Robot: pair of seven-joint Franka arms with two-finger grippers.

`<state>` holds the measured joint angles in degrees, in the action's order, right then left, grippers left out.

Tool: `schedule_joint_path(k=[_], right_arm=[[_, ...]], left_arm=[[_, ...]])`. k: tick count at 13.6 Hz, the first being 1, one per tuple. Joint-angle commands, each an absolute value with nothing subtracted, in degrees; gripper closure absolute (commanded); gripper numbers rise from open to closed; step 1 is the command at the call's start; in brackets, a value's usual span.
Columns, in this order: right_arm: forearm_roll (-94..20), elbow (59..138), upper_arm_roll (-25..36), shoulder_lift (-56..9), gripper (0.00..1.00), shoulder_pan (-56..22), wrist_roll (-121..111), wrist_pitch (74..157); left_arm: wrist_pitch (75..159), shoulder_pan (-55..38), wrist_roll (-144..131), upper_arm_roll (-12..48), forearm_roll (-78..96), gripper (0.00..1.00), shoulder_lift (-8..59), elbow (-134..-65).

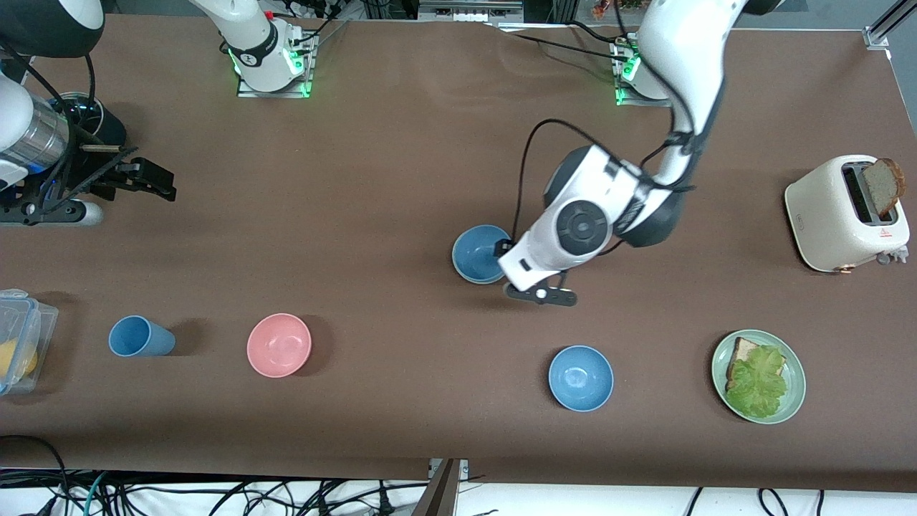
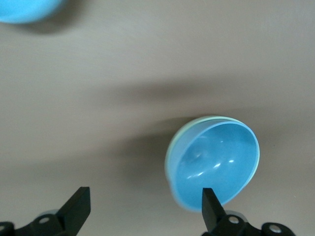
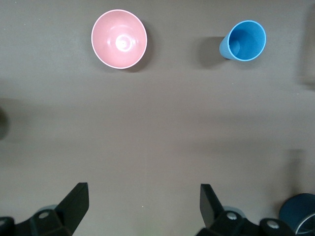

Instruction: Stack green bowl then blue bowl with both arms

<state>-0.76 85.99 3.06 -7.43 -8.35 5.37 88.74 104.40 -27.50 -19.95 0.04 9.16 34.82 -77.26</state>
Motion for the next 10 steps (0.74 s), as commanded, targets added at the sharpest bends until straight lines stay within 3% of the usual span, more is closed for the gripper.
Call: schedule_joint_path(k=[1, 4, 6, 7, 10], right_arm=[[-0.4, 85.1, 3.0, -7.6, 0.00, -8.2, 5.5, 88.1], [-0.4, 85.1, 3.0, -7.6, 0.00, -8.2, 5.5, 88.1], [-0.4, 85.1, 3.0, -7.6, 0.00, -8.2, 5.5, 88.1], [-0.4, 85.1, 3.0, -7.6, 0.00, -8.2, 5.5, 88.1], [-0.4, 85.2, 3.0, -7.6, 0.00, -8.2, 5.5, 88.1]], left_arm=[[96.1, -26.9, -19.8, -4.9, 9.0, 0.00, 24.8, -78.9], [86.1, -26.9, -15.4, -12.5, 9.0, 0.00, 18.1, -78.8], [84.1, -23.1, -9.3, -13.6, 8.9, 0.00, 13.5, -80.0], [84.0, -18.5, -8.4, -11.3, 9.0, 0.00, 11.6, -82.2], [84.0, -0.4, -5.9, 4.8, 0.1, 0.00, 8.3, -85.9]])
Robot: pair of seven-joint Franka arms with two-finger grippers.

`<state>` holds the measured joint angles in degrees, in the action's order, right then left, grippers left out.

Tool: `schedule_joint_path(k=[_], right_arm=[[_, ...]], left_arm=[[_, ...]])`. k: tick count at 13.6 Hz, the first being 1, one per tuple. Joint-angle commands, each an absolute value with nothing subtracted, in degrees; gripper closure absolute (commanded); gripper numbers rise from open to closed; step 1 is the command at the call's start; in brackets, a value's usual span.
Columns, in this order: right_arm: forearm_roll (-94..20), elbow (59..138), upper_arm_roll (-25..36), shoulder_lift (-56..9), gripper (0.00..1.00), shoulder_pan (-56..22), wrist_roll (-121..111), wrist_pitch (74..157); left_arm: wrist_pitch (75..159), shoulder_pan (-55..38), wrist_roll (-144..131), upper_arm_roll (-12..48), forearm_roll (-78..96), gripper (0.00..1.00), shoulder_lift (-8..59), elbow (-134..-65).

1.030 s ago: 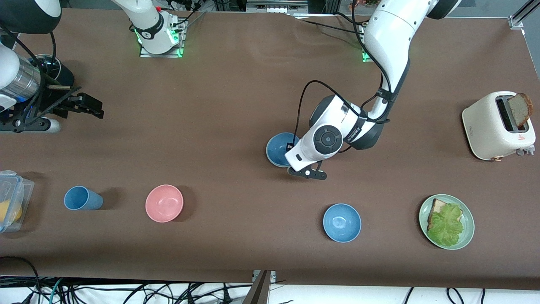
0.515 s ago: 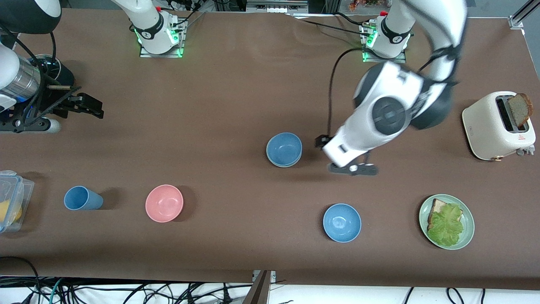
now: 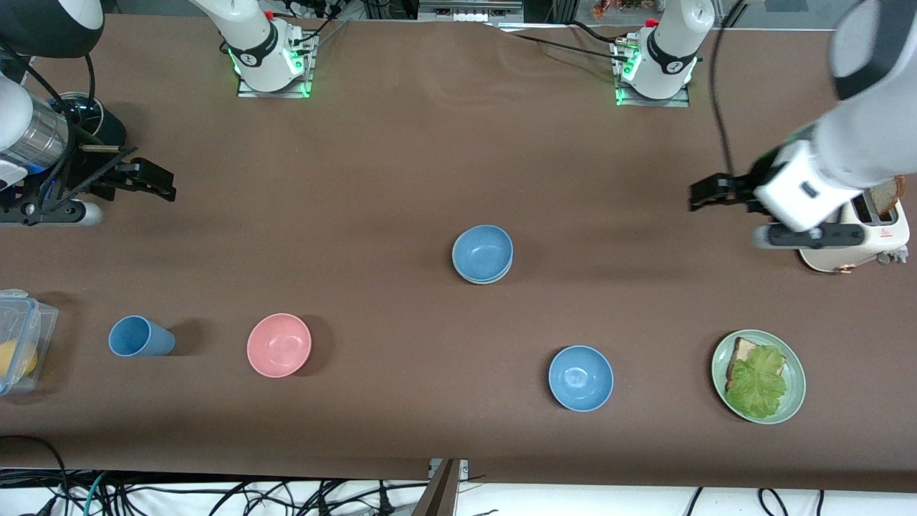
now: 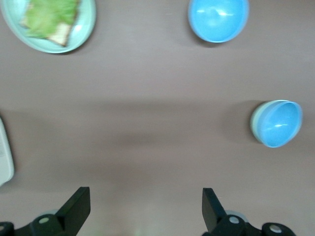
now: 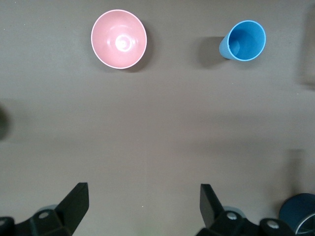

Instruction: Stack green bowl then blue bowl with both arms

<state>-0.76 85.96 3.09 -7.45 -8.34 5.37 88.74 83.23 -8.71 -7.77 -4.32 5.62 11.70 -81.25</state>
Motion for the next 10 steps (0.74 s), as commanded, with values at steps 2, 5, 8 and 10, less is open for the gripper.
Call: schedule_joint_path(k=[2, 5, 8, 10], right_arm=[[-0.4, 85.1, 3.0, -7.6, 0.00, -8.2, 5.5, 88.1], [-0.4, 85.2, 3.0, -7.6, 0.00, -8.2, 5.5, 88.1], [-0.4, 85.1, 3.0, -7.6, 0.00, -8.2, 5.5, 88.1], [-0.4, 85.1, 3.0, -7.6, 0.00, -8.2, 5.5, 88.1]], left_arm=[[87.8, 0.8, -5.5, 5.9, -1.7, 0.00, 2.8, -92.2], [92.5, 1.3, -4.6, 5.3, 0.0, 0.00, -0.1, -97.0], [92.4, 0.6, -4.6, 5.3, 0.0, 0.00, -0.3, -97.3], [91.8, 0.5, -4.7, 5.4, 0.0, 0.00, 0.3, -96.9]])
